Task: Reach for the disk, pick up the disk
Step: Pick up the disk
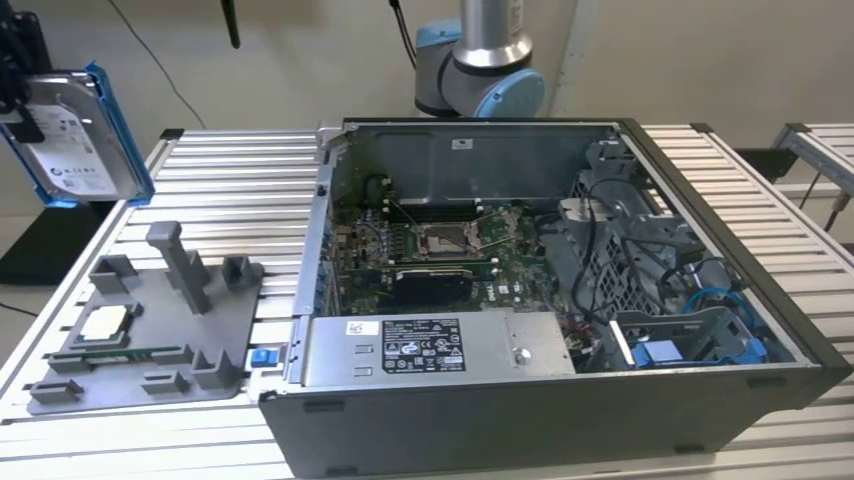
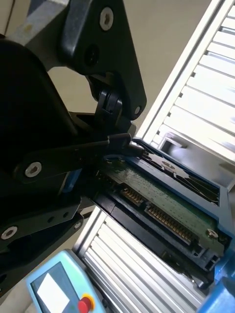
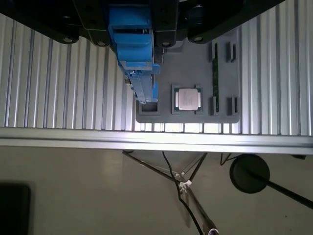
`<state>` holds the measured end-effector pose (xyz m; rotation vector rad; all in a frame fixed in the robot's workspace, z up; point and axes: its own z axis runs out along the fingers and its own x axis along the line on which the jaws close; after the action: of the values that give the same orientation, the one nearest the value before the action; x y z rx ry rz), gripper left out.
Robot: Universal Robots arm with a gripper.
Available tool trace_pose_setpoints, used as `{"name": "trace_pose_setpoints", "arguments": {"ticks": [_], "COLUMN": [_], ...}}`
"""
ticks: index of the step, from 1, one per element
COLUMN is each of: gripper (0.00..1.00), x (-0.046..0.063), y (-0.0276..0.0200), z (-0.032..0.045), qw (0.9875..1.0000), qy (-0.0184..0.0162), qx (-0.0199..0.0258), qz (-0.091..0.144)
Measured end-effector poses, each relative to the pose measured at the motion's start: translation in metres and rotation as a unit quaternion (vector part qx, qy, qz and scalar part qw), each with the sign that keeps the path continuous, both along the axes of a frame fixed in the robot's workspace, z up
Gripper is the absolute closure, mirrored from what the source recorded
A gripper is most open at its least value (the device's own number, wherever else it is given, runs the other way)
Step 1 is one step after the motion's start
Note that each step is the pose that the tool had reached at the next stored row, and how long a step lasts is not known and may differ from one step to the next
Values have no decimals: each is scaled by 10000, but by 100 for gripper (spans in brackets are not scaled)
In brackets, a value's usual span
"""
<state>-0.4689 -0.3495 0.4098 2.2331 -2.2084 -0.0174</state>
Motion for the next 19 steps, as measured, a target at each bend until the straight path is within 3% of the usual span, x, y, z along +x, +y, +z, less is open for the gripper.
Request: {"name": "trace_pose_setpoints", "arguments": {"ticks": [19], "gripper": [100], "x": [0], "y": [0], "z": [307], "qw": [10000], "qy": [-12], "qx": [0], "qz": [0]}}
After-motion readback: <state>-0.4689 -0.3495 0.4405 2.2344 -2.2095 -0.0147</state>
